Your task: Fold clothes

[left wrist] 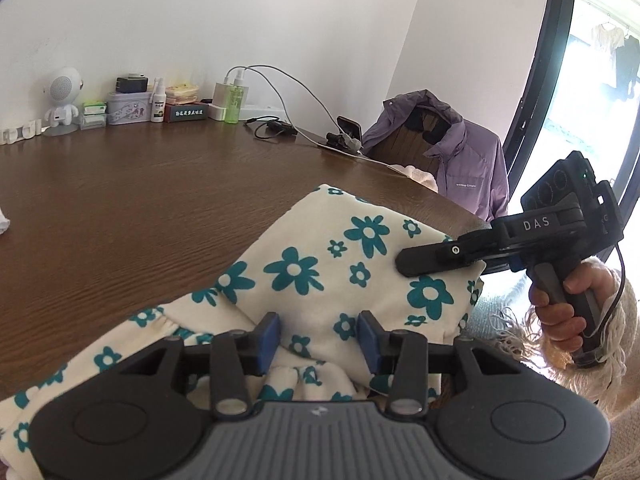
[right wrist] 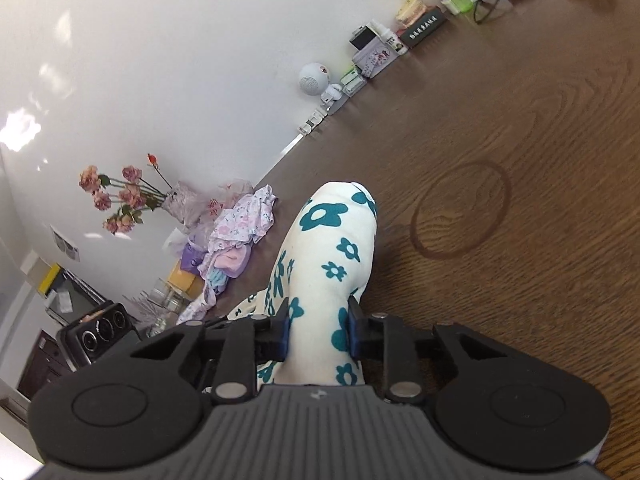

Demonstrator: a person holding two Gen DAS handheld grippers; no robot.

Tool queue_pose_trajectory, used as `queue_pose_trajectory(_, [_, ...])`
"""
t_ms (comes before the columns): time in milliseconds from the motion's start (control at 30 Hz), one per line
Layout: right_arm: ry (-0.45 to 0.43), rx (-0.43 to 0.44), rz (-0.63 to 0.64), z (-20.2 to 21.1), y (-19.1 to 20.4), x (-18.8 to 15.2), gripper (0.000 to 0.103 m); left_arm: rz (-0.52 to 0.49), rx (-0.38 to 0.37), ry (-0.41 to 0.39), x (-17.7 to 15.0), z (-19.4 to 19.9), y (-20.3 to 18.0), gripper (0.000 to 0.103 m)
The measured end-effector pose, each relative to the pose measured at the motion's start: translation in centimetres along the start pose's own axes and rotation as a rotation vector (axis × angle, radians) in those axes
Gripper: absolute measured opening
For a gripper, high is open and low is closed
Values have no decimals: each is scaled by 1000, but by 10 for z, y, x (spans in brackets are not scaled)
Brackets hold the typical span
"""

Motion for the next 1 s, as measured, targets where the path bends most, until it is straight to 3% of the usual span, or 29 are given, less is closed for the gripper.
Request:
queue_pose_trajectory(100, [29,-103,177,14,12,17,23,-71,11,-10,4,6,-16,43])
queue_pose_trajectory(267, [103,-345,584,39,40,40,23,-127,38,12,0,2,-30,43])
queue_pose_trajectory(367, [131,-485,827,36,64,36,23,-150,64,44,-5,-10,-35,40])
queue_pose_trajectory(500, [150,-584,1105,20,98,13,23,-162,80,64,-8,-28,-41,41])
queue_pose_trajectory(633, [151,-661,1313,-3,123,-15,24,-153,91,48,-7,-26,-43,42])
queue_pose_trajectory(800, [175,-705,1488,-25,138,-50,25,-95,121,5,-13,11,-29,42])
queue_pose_trajectory(1000, [215,-659,1552,-45,147,-81,29,-60,160,22,-23,17,-12,40])
Point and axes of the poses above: each gripper's, at about its wrist camera, not at the fingertips, and z roughly against the way its jaws point, y to its left, x to its top, the point moved 7 cm from there along -z, roughly the way its jaws point, and after that the axes turned 5 degrees about z, right-handed, at the moved point
